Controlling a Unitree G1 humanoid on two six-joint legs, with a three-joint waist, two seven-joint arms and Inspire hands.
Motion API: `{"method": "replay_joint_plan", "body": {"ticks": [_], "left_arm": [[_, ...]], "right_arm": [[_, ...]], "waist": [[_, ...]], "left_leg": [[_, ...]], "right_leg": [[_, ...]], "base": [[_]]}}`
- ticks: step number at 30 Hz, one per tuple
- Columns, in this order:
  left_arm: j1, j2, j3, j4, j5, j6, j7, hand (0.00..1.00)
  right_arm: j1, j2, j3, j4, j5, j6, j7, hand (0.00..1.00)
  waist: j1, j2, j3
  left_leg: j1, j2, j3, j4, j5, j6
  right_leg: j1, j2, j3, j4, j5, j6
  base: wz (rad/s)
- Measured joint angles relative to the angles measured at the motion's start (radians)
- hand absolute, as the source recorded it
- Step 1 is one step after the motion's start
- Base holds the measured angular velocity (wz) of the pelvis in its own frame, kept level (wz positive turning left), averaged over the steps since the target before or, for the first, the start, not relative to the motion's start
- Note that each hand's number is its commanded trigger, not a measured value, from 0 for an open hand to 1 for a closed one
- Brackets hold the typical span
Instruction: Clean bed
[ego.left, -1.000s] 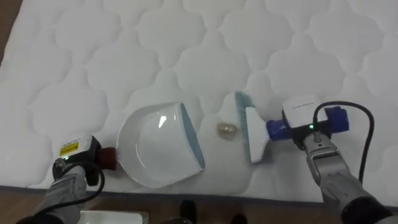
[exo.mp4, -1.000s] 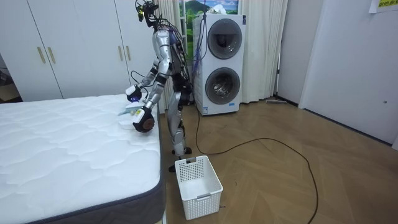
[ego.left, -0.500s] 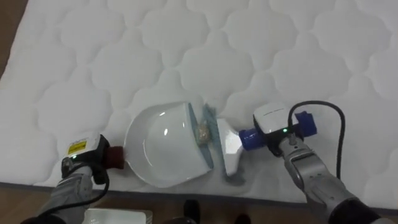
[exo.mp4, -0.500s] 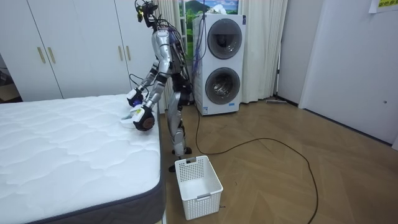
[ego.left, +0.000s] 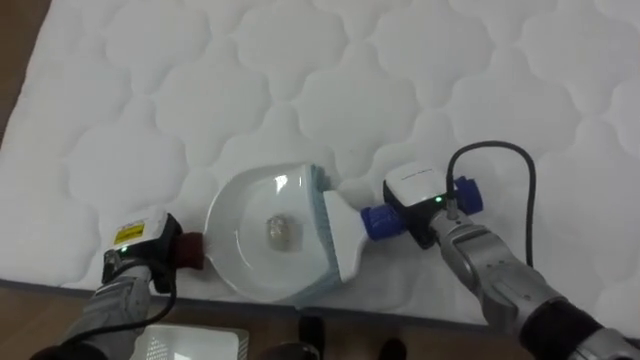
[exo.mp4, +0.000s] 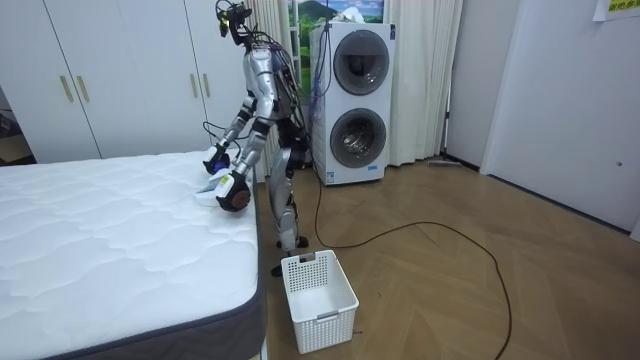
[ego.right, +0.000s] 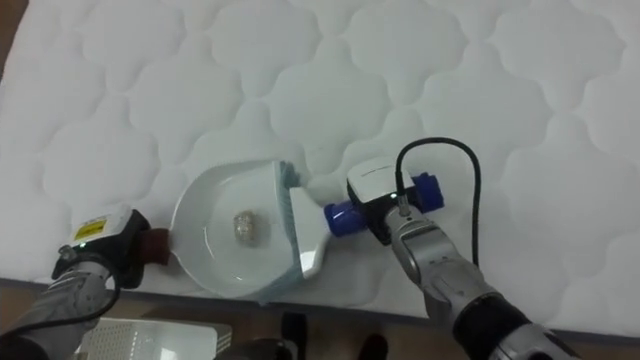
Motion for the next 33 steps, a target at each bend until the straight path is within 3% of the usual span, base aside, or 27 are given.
{"method": "replay_joint_plan", "body": {"ticks": [11,23,32,33], "left_arm": [[0.017,-0.001,-0.002,0.046,-0.003,-0.024,0.046,1.0],[0.034,-0.001,-0.022,0.049,-0.011,-0.023,0.084,1.0],[0.05,-0.005,-0.02,0.045,-0.01,-0.028,0.083,1.0],[0.057,-0.005,-0.015,0.045,-0.01,-0.032,0.083,1.0]], "right_arm": [[0.0,-0.004,0.0,0.0,0.011,-0.012,0.001,1.0],[0.005,-0.015,0.0,0.016,0.004,-0.019,-0.008,1.0],[0.086,-0.054,-0.075,0.044,0.003,-0.104,-0.076,1.0],[0.096,-0.058,-0.087,0.044,0.003,-0.109,-0.082,0.89]], "waist": [[-0.002,-0.007,-0.0012],[-0.007,-0.008,-0.0015],[-0.019,-0.007,-0.0019],[-0.025,-0.006,-0.0022]], "left_leg": [[-0.001,0.001,-0.001,0.008,0.0,0.0],[0.003,0.002,-0.009,0.018,0.0,0.0],[0.052,-0.002,-0.011,0.013,-0.003,0.001],[0.061,-0.003,-0.011,0.012,-0.003,0.001]], "right_leg": [[0.005,-0.001,-0.004,-0.002,-0.002,-0.002],[0.018,0.003,-0.003,-0.005,-0.002,-0.002],[0.067,-0.002,-0.005,-0.003,-0.01,0.002],[0.076,-0.002,-0.003,-0.005,-0.011,0.002]], "base": [[0.0],[0.01],[0.02],[0.0]]}}
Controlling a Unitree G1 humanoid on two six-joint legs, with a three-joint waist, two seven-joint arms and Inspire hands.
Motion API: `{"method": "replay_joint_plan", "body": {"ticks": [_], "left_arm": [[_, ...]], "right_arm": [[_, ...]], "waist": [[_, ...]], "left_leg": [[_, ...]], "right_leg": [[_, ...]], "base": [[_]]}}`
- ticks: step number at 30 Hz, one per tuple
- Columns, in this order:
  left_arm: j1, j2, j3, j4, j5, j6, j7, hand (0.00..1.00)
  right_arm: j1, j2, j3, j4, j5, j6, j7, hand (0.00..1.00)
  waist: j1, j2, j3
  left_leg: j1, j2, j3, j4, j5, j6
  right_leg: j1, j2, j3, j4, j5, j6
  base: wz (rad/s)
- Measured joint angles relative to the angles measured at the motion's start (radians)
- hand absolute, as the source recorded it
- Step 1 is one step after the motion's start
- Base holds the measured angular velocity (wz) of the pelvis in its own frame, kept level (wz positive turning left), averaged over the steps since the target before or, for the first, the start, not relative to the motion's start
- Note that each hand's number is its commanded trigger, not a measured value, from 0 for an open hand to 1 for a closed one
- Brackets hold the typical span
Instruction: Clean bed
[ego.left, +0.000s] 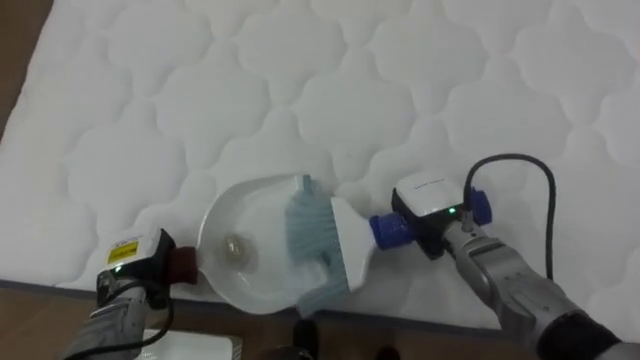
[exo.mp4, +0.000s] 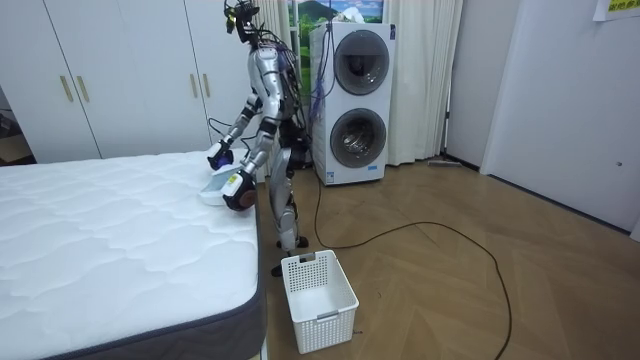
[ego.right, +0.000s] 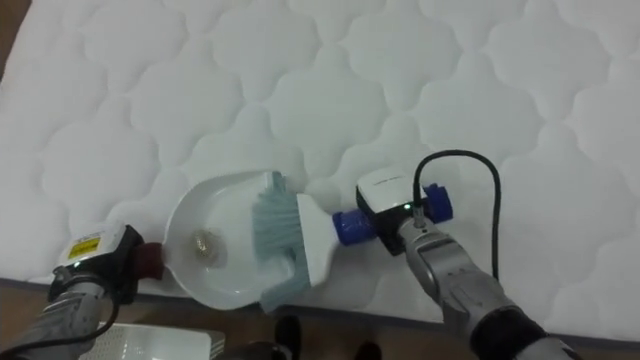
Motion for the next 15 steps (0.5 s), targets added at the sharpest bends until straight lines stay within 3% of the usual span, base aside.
{"method": "replay_joint_plan", "body": {"ticks": [1,2,3,5,8,13,15], "left_arm": [[0.003,0.0,0.003,0.0,-0.001,-0.001,0.0,1.0],[0.007,-0.001,0.004,0.0,-0.002,-0.003,0.0,1.0],[0.012,0.0,0.004,-0.012,-0.001,-0.006,0.0,1.0],[0.031,0.0,0.01,-0.053,-0.001,-0.006,0.0,1.0],[0.085,0.0,0.042,-0.11,0.009,-0.007,0.001,1.0],[0.178,-0.001,0.153,-0.214,0.029,-0.016,-0.002,1.0],[0.235,-0.002,0.187,-0.283,0.028,-0.017,0.001,1.0]], "right_arm": [[0.002,-0.004,-0.003,0.0,-0.001,-0.003,-0.002,0.36],[0.012,-0.015,-0.005,0.0,-0.001,-0.011,-0.017,0.07],[0.029,-0.029,-0.019,-0.002,-0.001,-0.021,-0.036,0.0],[0.069,-0.047,-0.052,-0.013,-0.001,-0.029,-0.054,0.0],[0.123,-0.052,-0.117,-0.028,-0.004,-0.045,-0.073,0.0],[0.218,-0.052,-0.25,-0.061,-0.01,-0.065,-0.117,0.0],[0.242,-0.051,-0.293,-0.064,-0.002,-0.078,-0.14,0.0]], "waist": [[-0.005,0.0,0.0],[-0.008,0.0,-0.0004],[-0.012,0.001,-0.0014],[-0.018,0.004,-0.0048],[-0.033,0.002,-0.0196],[-0.045,-0.006,-0.0342],[-0.062,-0.005,-0.0441]], "left_leg": [[0.004,-0.001,0.0,-0.001,0.0,0.0],[0.011,-0.002,0.001,-0.002,0.0,0.0],[0.016,-0.001,0.0,0.0,0.0,0.0],[0.031,-0.001,0.0,-0.003,0.0,0.0],[0.08,-0.011,0.001,-0.031,0.001,-0.001],[0.178,-0.019,0.01,-0.081,0.002,-0.003],[0.228,-0.023,0.009,-0.106,0.003,-0.005]], "right_leg": [[0.004,-0.001,0.0,-0.001,-0.004,0.001],[0.01,-0.002,0.002,-0.001,-0.005,0.001],[0.016,-0.003,0.0,-0.007,-0.006,0.001],[0.035,-0.007,-0.002,-0.015,-0.006,0.002],[0.076,-0.01,0.003,-0.022,-0.01,0.008],[0.166,0.0,0.019,-0.071,-0.009,0.016],[0.224,0.004,0.015,-0.104,-0.004,0.02]], "base": [[0.0],[0.0],[0.0],[0.05],[-0.02],[-0.05],[0.02]]}}
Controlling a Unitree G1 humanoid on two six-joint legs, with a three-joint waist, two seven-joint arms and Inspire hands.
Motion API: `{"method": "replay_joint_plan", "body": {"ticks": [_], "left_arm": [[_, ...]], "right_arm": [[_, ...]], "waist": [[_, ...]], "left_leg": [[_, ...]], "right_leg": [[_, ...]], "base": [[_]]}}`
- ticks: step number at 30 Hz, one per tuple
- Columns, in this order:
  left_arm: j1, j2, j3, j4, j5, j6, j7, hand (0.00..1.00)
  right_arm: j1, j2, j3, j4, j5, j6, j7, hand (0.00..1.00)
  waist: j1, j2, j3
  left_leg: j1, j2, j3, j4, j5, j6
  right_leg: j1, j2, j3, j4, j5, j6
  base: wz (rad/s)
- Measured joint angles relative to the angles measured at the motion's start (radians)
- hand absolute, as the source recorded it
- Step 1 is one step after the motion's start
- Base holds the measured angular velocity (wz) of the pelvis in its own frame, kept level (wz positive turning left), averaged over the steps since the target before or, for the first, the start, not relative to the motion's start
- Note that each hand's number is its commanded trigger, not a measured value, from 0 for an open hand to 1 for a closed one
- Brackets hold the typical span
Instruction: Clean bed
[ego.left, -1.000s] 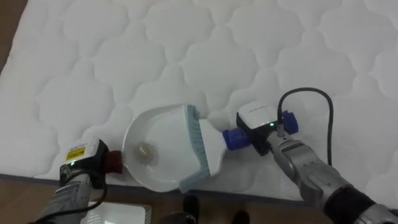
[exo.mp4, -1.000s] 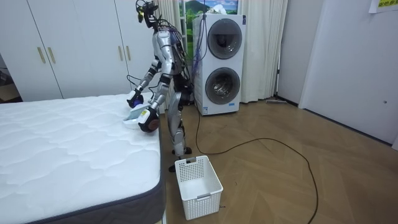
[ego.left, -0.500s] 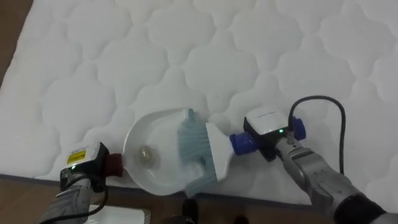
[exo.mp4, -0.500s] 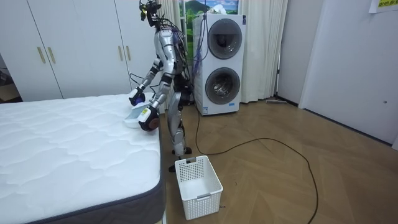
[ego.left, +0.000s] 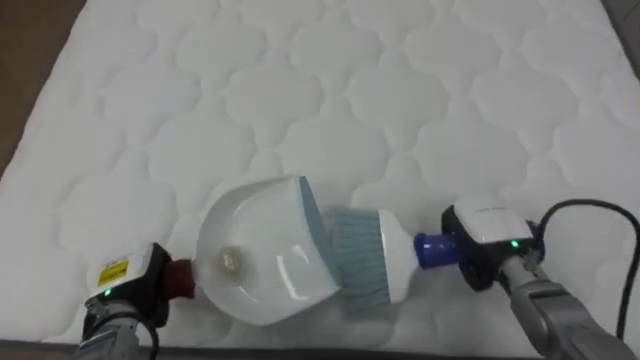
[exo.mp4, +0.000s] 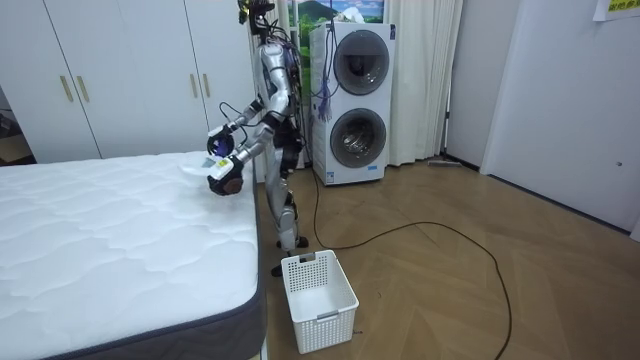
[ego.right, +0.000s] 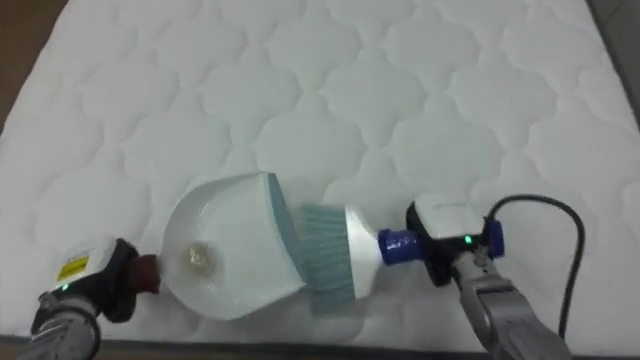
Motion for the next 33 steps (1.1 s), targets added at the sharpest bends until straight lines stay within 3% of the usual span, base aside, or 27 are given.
{"method": "replay_joint_plan", "body": {"ticks": [5,11,15,18,31,33], "left_arm": [[0.041,-0.021,0.004,-0.07,-0.007,-0.008,-0.001,1.0],[0.09,-0.024,0.04,-0.228,-0.007,-0.013,-0.009,1.0],[0.089,-0.034,0.075,-0.286,-0.007,-0.039,-0.01,1.0],[0.09,-0.047,0.1,-0.31,-0.009,-0.045,-0.01,1.0],[0.091,-0.091,0.144,-0.325,-0.01,-0.055,-0.009,1.0],[0.091,-0.112,0.153,-0.325,-0.011,-0.055,-0.009,1.0]], "right_arm": [[0.04,0.021,-0.064,-0.001,0.054,-0.011,-0.063,0.0],[0.092,0.029,-0.119,-0.066,0.066,-0.025,-0.095,0.0],[0.1,0.034,-0.147,-0.067,0.189,-0.044,-0.11,0.0],[0.1,0.059,-0.18,-0.067,0.232,-0.047,-0.126,0.0],[0.106,0.094,-0.188,-0.052,0.305,-0.051,-0.153,0.0],[0.106,0.105,-0.193,-0.052,0.321,-0.051,-0.153,0.0]], "waist": [[-0.009,-0.002,-0.005],[-0.031,-0.003,-0.0061],[-0.032,-0.002,-0.0063],[-0.031,-0.002,-0.0066],[-0.026,0.014,-0.0032],[-0.027,0.019,-0.0031]], "left_leg": [[0.087,-0.008,0.002,-0.04,-0.003,-0.006],[0.131,-0.012,0.004,-0.068,-0.004,-0.009],[0.17,-0.011,0.003,-0.081,-0.009,-0.015],[0.186,-0.008,0.001,-0.085,-0.012,-0.02],[0.238,-0.01,-0.002,-0.096,-0.014,-0.023],[0.238,-0.01,-0.002,-0.096,-0.014,-0.023]], "right_leg": [[0.083,0.003,0.009,-0.038,0.001,0.005],[0.131,0.008,0.012,-0.075,0.005,0.01],[0.171,0.012,0.013,-0.093,0.006,0.01],[0.191,0.017,0.015,-0.105,0.008,0.008],[0.24,0.019,0.015,-0.11,0.008,0.007],[0.24,0.019,0.015,-0.109,0.008,0.007]], "base": [[-0.02],[-0.02],[0.0],[0.0],[0.0],[0.0]]}}
